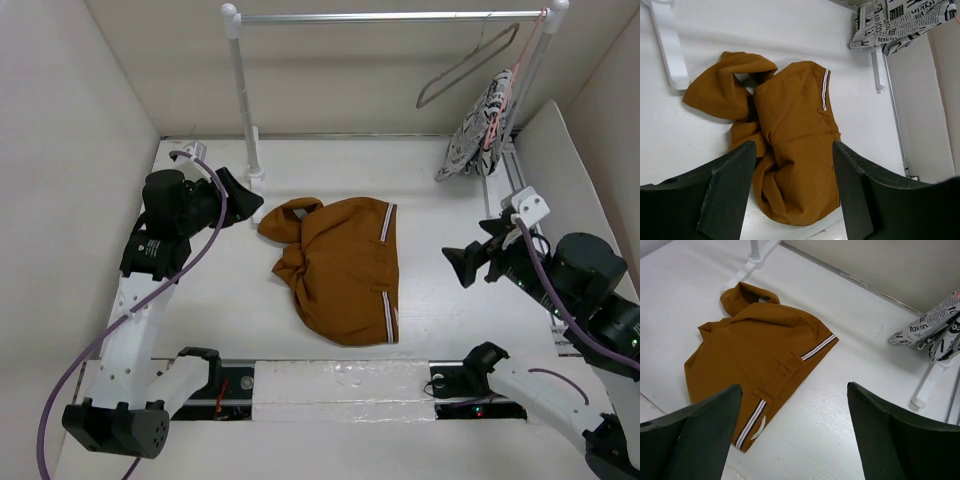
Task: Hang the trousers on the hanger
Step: Flatten out the trousers at the center of the board.
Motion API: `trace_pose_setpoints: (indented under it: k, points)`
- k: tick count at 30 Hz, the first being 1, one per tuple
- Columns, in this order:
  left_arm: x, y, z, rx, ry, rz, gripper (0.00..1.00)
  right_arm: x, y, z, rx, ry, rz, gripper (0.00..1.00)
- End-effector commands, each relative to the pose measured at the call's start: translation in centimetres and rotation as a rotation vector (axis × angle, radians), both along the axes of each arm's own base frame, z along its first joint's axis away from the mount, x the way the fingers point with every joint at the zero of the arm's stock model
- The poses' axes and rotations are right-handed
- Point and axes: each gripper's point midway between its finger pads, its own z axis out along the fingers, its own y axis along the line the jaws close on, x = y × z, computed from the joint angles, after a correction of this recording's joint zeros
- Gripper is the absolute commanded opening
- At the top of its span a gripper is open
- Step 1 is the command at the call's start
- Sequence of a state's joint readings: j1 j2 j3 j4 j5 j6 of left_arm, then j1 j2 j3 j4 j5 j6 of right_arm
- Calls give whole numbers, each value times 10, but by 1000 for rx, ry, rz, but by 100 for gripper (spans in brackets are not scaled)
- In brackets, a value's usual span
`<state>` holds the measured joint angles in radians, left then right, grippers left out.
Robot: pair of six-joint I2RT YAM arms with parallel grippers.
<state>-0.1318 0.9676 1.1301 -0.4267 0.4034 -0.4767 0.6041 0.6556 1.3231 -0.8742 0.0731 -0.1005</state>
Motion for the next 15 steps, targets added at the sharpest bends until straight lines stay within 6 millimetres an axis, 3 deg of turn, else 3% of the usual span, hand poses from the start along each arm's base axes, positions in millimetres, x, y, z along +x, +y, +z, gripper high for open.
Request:
trace_pose_setpoints:
  k: [1, 3, 4, 5, 6, 9, 10, 11, 13, 14, 15]
  points:
    - [4, 0, 18, -13, -62, 10, 59, -2, 11, 1, 35, -11, 48, 90]
    - [8, 2, 18, -12, -53, 30, 58, -4, 21, -19, 19, 41, 101, 72]
    - [10, 5, 16, -16, -46, 44, 56, -4, 25, -26, 13, 60, 118, 56]
    - [11, 6, 14, -10, -42, 54, 54, -2, 29, -40, -4, 89, 131, 12]
    - [12, 8, 7, -3, -18, 66, 50, -3, 32, -48, -12, 106, 150, 0]
    - [9, 26, -24, 85, 73, 140, 21, -1, 37, -73, -40, 149, 165, 0]
    - [7, 34, -33, 120, 100, 174, 0, 1, 38, -80, -48, 163, 164, 0]
    - [7, 50, -49, 181, 134, 240, 0, 3, 40, -87, -60, 175, 167, 0]
    - [-1, 54, -71, 208, 197, 251, 0, 4, 46, -112, -88, 230, 190, 0]
    - [-6, 50, -91, 193, 234, 234, 0, 5, 50, -136, -108, 292, 198, 11]
    - [-9, 43, -104, 168, 255, 202, 0, 6, 53, -135, -99, 293, 207, 20]
